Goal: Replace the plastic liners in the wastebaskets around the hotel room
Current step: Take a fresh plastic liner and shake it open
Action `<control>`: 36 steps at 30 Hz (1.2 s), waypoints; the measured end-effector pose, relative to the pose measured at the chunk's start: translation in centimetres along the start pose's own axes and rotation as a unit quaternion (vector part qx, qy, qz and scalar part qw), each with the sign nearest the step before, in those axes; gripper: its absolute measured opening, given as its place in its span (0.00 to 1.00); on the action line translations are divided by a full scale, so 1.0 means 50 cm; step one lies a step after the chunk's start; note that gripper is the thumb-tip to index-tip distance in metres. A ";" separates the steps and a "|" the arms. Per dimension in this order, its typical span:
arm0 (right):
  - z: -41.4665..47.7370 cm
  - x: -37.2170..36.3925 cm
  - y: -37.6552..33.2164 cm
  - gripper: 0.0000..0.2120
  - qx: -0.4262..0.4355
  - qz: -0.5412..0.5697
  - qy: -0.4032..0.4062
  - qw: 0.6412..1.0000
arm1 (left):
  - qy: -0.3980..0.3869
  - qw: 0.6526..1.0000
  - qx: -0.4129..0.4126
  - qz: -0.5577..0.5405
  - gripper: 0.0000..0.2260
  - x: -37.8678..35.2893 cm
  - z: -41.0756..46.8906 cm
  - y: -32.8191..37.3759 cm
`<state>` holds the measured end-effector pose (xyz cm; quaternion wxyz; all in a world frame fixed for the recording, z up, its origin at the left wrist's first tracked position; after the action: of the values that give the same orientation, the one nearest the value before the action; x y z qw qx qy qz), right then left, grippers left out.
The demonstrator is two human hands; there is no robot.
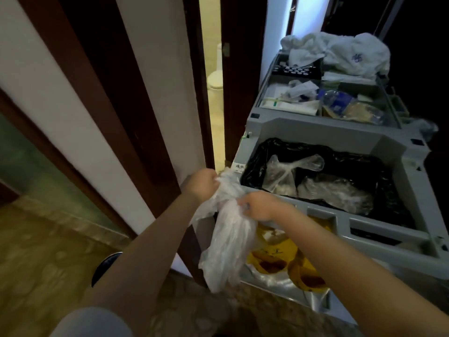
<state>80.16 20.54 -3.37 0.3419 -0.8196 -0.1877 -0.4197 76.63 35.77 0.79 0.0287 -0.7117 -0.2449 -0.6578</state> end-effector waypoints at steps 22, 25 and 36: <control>-0.099 0.100 -0.017 0.20 0.148 0.126 0.285 0.939 | 0.260 0.949 0.179 -0.025 0.08 0.196 -0.254 0.025; -0.150 0.125 -0.087 0.27 0.227 0.044 0.369 0.900 | 0.262 0.945 0.189 -0.046 0.06 0.190 -0.306 0.006; -0.252 -0.130 -0.483 0.18 0.411 -0.123 0.088 0.899 | 0.209 0.926 0.305 -0.069 0.03 0.118 -0.731 -0.186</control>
<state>55.03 28.15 6.29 0.6091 -0.5366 -0.4119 -0.4140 39.41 32.52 8.63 0.2500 -0.4964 -0.4706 -0.6853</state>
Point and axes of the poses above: each hand's wrist, its own z-axis towards the middle knuckle, its own x-axis out of the back of the hand, y = z × x, the point moved 7 cm from there along z, towards the middle knuckle, and after that the axes turned 10 degrees about z, right-handed, at the moved point
